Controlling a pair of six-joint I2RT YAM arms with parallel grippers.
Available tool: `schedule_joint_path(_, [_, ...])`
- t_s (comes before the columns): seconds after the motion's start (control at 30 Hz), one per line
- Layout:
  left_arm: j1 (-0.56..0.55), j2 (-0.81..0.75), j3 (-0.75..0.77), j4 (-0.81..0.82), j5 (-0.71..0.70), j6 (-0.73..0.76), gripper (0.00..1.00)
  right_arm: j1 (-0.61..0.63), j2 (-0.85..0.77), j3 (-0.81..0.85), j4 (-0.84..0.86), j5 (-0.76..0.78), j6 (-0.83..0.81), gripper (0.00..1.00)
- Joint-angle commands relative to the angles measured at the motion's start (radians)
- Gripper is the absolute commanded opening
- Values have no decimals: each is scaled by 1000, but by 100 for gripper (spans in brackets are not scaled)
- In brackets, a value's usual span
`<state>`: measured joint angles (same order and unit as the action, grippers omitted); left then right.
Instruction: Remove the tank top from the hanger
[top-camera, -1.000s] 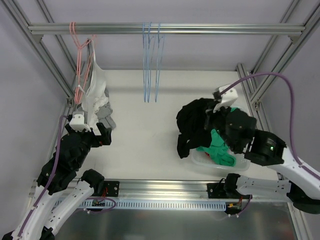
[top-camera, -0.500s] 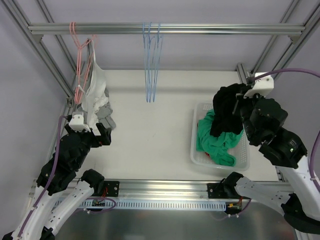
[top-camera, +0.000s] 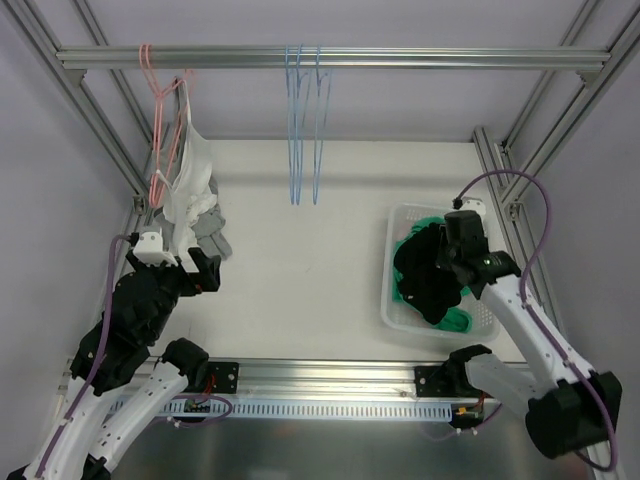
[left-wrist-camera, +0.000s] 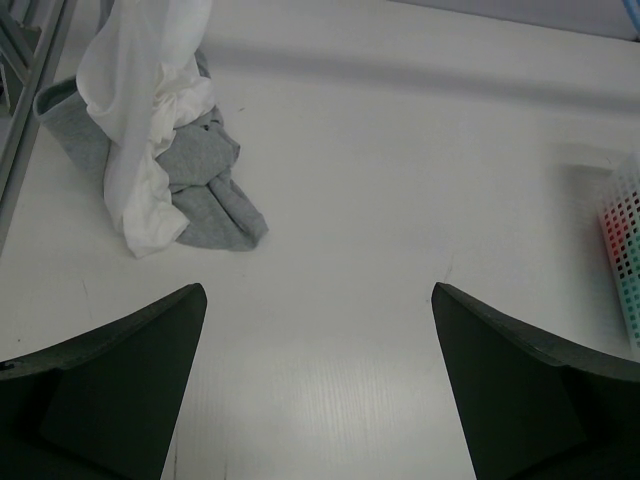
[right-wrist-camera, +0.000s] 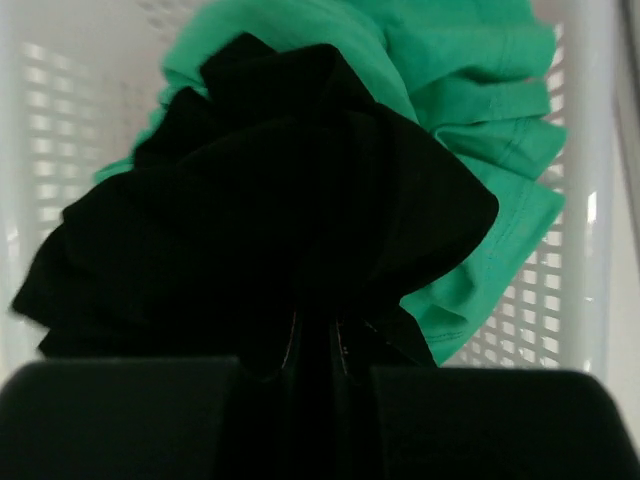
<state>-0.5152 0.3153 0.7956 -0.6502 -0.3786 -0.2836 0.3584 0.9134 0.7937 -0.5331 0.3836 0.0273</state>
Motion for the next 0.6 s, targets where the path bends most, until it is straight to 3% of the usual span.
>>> schedule_joint_path(0.0, [6, -36, -1, 21, -34, -17, 99, -102, 149, -11, 88, -150, 97, 0])
schedule_joint_path(0.2, [4, -59, -4, 21, -46, -14, 99, -128, 445, 12, 87, -251, 46, 0])
schedule_joint_path(0.37, [4, -32, 46, 14, -68, -16, 99, -128, 453, 18, 76, -242, 5, 1])
schedule_joint_path(0.47, [6, 30, 123, 0, -86, -22, 99, -144, 458, 97, 18, -291, -110, 13])
schedule_joint_path(0.5, [4, 47, 140, -3, -86, -22, 99, -150, 499, 125, -28, -380, -150, 20])
schedule_joint_path(0.57, [4, 90, 186, -5, -86, -28, 99, -164, 542, 200, -56, -442, -208, 20])
